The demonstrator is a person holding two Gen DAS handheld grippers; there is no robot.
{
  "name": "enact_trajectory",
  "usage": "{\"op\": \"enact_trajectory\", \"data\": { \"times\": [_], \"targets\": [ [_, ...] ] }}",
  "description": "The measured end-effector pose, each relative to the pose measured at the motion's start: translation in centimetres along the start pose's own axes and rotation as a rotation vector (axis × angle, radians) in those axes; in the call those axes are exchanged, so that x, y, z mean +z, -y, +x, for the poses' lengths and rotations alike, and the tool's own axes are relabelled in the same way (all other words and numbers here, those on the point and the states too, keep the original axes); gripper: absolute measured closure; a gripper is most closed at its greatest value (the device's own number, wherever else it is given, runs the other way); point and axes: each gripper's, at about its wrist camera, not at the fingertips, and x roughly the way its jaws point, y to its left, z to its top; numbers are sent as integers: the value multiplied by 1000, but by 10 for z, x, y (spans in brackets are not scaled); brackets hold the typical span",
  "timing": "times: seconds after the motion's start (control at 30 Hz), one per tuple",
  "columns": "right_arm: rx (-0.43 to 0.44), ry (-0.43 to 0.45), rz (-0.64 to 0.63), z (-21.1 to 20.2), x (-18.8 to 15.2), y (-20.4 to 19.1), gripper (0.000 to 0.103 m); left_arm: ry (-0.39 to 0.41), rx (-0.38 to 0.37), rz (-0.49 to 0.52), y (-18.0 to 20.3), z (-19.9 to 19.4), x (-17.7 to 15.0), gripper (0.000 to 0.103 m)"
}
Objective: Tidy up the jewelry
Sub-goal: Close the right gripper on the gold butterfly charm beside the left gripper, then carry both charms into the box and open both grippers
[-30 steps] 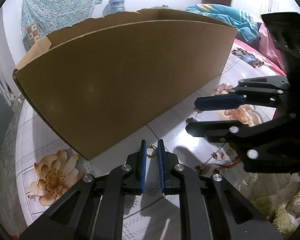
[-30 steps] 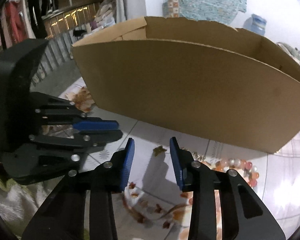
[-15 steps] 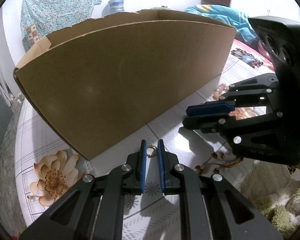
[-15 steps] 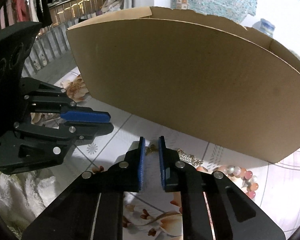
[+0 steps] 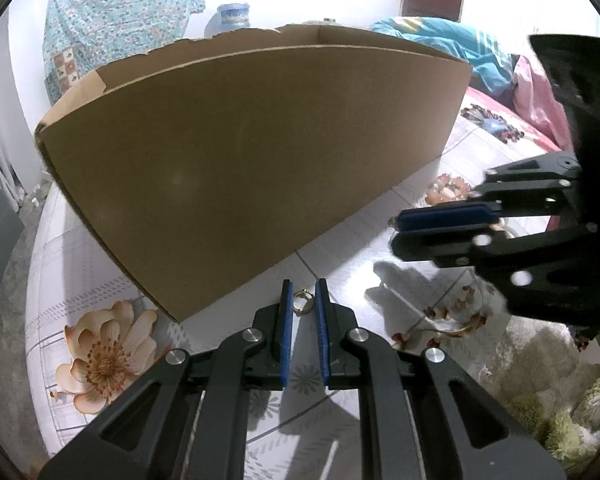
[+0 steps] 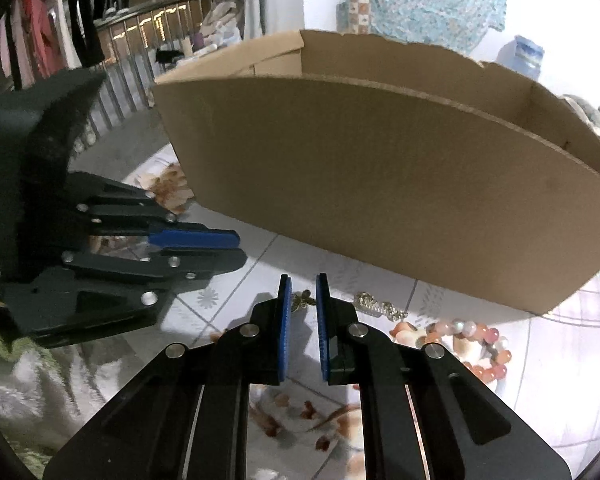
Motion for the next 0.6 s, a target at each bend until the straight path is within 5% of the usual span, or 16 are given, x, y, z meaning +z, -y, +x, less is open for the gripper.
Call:
{"op": "enact_trajectory", "data": {
  "times": [0.33,0.6],
  "targets": [
    [-27,90,68,-45,4,6,93,72,-14,40,8,-35,2,93],
    [-15,220,98,-81,50,26,93,224,-100,61,16,-103,40,93]
  ]
}}
